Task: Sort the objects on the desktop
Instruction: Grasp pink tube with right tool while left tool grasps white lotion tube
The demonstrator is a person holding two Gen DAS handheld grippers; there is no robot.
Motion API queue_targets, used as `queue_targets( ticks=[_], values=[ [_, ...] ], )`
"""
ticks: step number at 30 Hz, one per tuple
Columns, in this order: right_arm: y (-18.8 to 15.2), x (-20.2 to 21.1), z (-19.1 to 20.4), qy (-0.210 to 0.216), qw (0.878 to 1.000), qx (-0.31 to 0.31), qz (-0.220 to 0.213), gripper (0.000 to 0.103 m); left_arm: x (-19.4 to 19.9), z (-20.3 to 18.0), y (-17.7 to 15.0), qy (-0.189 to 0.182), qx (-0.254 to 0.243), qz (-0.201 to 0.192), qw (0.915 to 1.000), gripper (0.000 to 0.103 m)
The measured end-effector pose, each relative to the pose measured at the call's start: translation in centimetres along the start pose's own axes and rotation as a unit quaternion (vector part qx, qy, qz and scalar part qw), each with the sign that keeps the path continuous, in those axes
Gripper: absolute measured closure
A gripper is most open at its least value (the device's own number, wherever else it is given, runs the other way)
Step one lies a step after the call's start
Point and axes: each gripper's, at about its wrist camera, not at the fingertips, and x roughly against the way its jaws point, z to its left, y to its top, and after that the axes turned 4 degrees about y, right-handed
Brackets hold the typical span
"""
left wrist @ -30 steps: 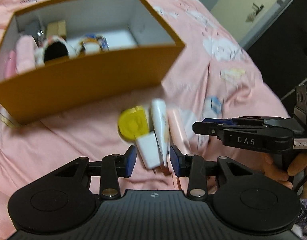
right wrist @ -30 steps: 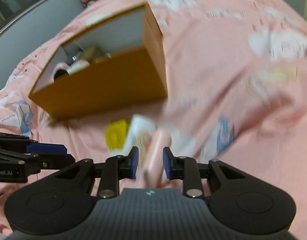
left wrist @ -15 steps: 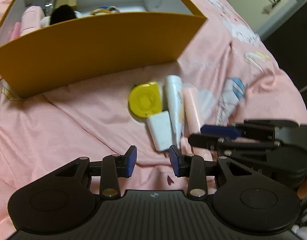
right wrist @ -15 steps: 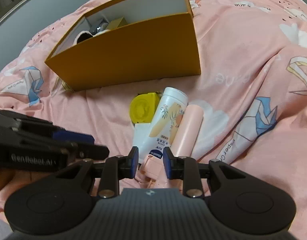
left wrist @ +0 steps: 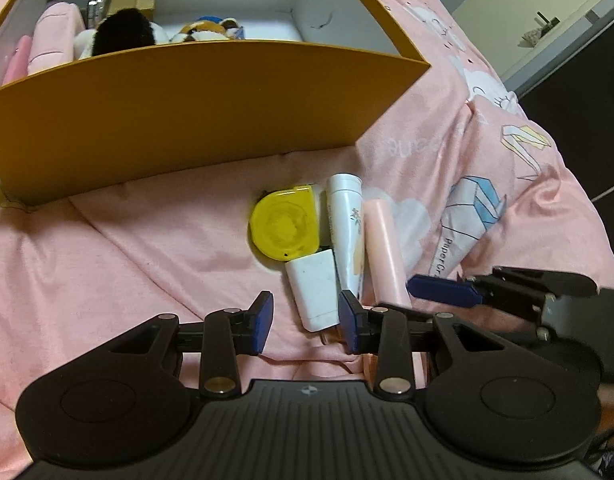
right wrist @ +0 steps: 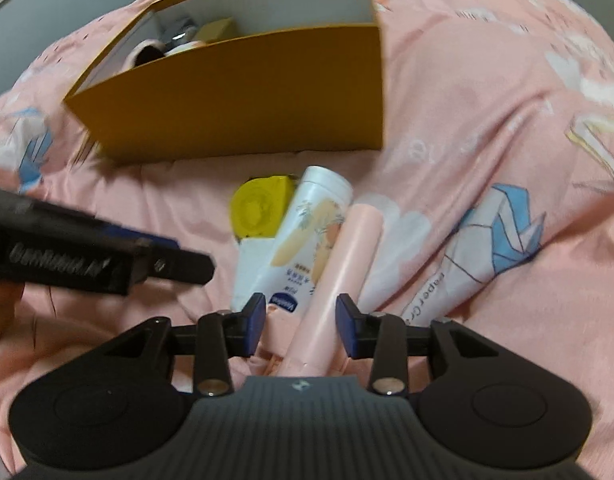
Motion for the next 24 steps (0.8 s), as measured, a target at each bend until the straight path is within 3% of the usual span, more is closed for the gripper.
queue_targets(
  ticks=[5,10,17,20,24],
  values=[
    [-0.7,-0.6,1.7,-0.054,0.997,0.055,0.019,0.062,-0.1,0.3,-0.2,0.0,0.009,-0.004,1.0,0.063],
    [-1.5,0.3,4.2,-0.067,0.988,0.136,-0.007,0.063,-0.1,0.1,-0.4,0.001,0.007,-0.001,1.0,0.063],
    [-1.4,-1.6,4.7,-0.052,0.987,0.15,0.021,0.069,0.2,0.5,-0.6,0.005,0.011,0.005,0.9999,0.063],
    [-1.7,-2.4,5.3,-0.062,0.985,0.158,0.037,0.085,0.4,0.3,-0.7,0.006,0.004,0.005,1.0,0.063],
    [-1.7,-1.2,4.7,-0.069,0.988,0.139,0.023,0.09,1.1,-0.1,-0.8,0.004,-0.004,-0.005,1.0,0.063]
  ],
)
